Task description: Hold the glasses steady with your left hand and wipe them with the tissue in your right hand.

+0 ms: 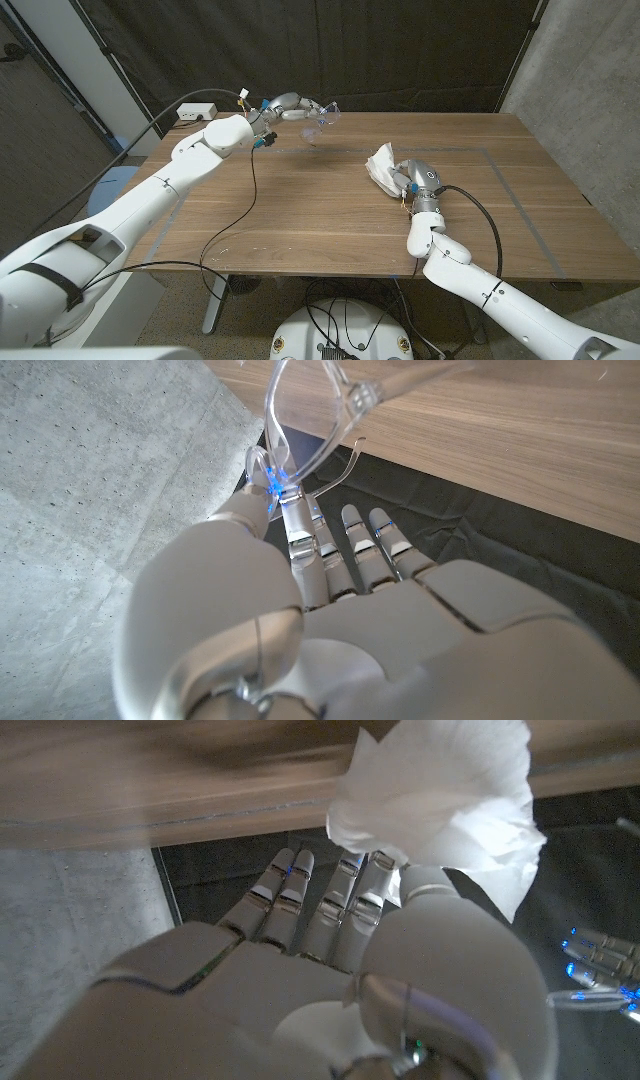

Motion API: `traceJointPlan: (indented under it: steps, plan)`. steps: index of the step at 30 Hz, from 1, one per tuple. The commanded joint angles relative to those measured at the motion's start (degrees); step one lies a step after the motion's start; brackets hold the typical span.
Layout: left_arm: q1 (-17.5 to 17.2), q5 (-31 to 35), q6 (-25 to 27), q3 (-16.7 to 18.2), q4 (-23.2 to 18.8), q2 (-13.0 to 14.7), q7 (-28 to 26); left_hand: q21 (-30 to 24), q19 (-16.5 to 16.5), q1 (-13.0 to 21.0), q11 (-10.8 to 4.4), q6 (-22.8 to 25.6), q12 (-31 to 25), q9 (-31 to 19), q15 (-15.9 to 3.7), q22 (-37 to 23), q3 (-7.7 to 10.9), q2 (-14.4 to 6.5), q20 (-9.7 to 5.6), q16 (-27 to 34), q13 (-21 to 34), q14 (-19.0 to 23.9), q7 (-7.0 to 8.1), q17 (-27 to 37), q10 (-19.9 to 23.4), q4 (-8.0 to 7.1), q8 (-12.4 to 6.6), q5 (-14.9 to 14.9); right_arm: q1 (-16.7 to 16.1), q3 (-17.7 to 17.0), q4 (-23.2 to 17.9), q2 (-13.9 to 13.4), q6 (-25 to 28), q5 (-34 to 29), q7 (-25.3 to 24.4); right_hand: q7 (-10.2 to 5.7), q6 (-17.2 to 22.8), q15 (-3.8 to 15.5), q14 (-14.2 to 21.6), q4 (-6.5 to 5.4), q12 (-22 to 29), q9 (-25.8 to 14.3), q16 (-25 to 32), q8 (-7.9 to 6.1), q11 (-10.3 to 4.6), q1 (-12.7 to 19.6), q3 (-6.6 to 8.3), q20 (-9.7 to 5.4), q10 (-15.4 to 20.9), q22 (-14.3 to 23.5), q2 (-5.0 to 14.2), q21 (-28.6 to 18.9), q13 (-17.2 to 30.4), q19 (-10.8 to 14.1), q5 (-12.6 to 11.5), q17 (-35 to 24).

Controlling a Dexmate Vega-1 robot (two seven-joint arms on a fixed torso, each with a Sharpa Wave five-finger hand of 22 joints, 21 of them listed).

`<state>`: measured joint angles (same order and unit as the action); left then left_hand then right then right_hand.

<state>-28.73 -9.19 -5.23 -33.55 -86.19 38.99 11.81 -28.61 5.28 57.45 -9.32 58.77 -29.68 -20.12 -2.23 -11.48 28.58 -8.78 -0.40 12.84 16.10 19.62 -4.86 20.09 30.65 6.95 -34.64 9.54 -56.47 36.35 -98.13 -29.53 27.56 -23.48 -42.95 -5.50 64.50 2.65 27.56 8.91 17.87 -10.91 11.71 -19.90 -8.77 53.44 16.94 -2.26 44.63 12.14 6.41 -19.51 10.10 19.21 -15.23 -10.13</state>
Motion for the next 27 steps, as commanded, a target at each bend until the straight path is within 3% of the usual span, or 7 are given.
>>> traceJointPlan:
  steps: [1,5,14,27]
  plan:
    - [0.1,-0.2,0.9,-0.5,-0.5,0.0,1.0,-0.4,-0.2,0.3,-1.48,1.0,-0.4,-0.2,-7.04,0.0,1.09,0.0,0.04,-0.2,0.1,-0.1,-0.6,0.2,0.9,-0.64,-0.17,0.2,-1.3,-6.0,5.4,8.0,-15.1,2.3,-21.1,0.73,0.4,8.72,1.2,-0.11,0.3,-0.1,-0.2,0.24,0.04,0.9,0.59,-1.26,0.8,0.3,0.19,-0.5,0.2,0.4,0.2,0.0]
    - [0.2,-0.2,1.1,-0.6,-0.7,0.1,1.2,-0.4,-0.2,0.3,-1.27,1.0,-0.4,-0.2,-6.99,0.0,1.15,0.0,0.05,-0.2,0.1,-0.2,-0.57,0.2,0.9,-0.57,-0.09,0.2,-2.1,-9.1,6.1,11.3,-18.8,-0.5,-21.1,1.04,0.6,8.62,1.6,-0.12,0.2,-0.1,-0.2,0.28,0.25,1.1,0.65,-1.24,1.1,0.4,0.2,-0.6,0.2,0.4,0.3,0.0]
    - [0.4,-0.4,1.5,-0.9,-0.5,-0.2,1.6,-0.4,-0.4,0.2,-1.34,0.7,-0.4,-0.5,-6.8,0.0,1.18,-0.2,0.31,-0.2,0.2,-0.4,-0.54,0.3,0.8,-0.67,0.07,0.2,-3.1,-12.1,6.2,14.4,-28.4,-0.3,-21.1,1.34,1.0,8.79,1.8,-0.17,0.0,-0.1,-0.5,0.39,0.38,1.4,0.78,-1.18,1.4,0.5,0.27,-0.9,0.2,0.6,0.5,-0.1]
    - [2.4,0.5,1.5,-2.7,1.1,-1.6,3.3,-0.5,-0.6,-0.1,-0.82,0.2,-0.2,-1.0,-6.5,0.0,1.33,-0.3,0.85,-0.2,0.2,-0.6,-0.24,0.5,0.1,-0.91,0.24,0.3,-2.3,-15.2,8.1,20.9,-29.7,-13.1,-21.1,1.4,1.4,8.65,1.8,-0.18,-0.2,-0.1,-0.7,0.51,0.17,1.7,0.83,-1.01,1.8,0.6,0.13,-1.0,0.2,0.5,0.6,-0.1]
